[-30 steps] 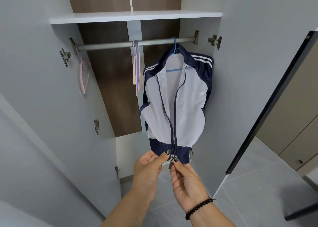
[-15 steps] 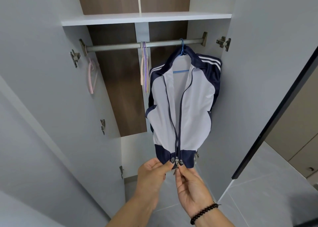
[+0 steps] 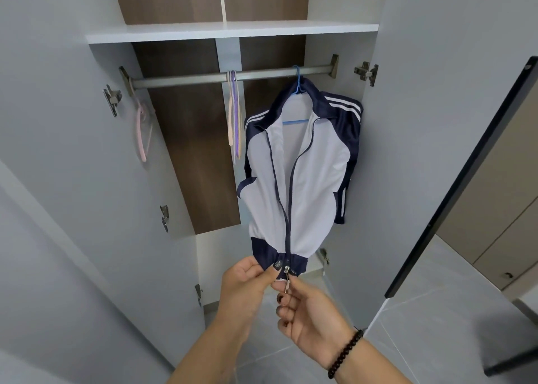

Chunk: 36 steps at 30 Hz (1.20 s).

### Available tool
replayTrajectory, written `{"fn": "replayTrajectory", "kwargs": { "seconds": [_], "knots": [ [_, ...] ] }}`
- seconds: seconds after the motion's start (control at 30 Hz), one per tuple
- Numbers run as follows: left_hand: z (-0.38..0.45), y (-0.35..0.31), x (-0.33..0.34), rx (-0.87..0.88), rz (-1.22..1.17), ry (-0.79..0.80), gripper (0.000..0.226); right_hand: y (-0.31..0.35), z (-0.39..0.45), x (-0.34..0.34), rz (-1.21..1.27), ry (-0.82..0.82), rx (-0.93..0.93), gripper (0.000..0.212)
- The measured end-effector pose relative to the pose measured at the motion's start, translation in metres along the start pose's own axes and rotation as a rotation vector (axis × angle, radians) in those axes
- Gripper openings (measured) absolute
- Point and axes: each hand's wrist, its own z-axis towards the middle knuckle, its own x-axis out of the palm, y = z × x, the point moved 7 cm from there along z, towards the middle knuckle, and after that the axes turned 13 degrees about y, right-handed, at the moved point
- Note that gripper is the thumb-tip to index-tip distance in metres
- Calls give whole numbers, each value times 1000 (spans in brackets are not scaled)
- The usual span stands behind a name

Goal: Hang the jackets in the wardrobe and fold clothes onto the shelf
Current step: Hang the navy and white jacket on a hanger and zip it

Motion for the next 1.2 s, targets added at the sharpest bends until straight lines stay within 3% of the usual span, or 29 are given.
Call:
{"fn": "replayTrajectory", "kwargs": {
  "seconds": [0.3,0.7,0.87,1.0,1.2],
  "knots": [
    [2,23,-14,-88,81,-38,9,16,16,-8,-189,-66,138,31],
    [32,14,-40,-186,178,-142,29,45,66,6,-259,-18,329,36],
    [50,-1,-39,-169,183,-180,23,65,84,8,-270,10,369,42],
    [64,-18,-36,-181,251,-168,7,80,95,10,-243,51,400,35],
    [80,-43,-29,-198,350,-160,9,101,107,14,-205,106,433,30]
  ]
}}
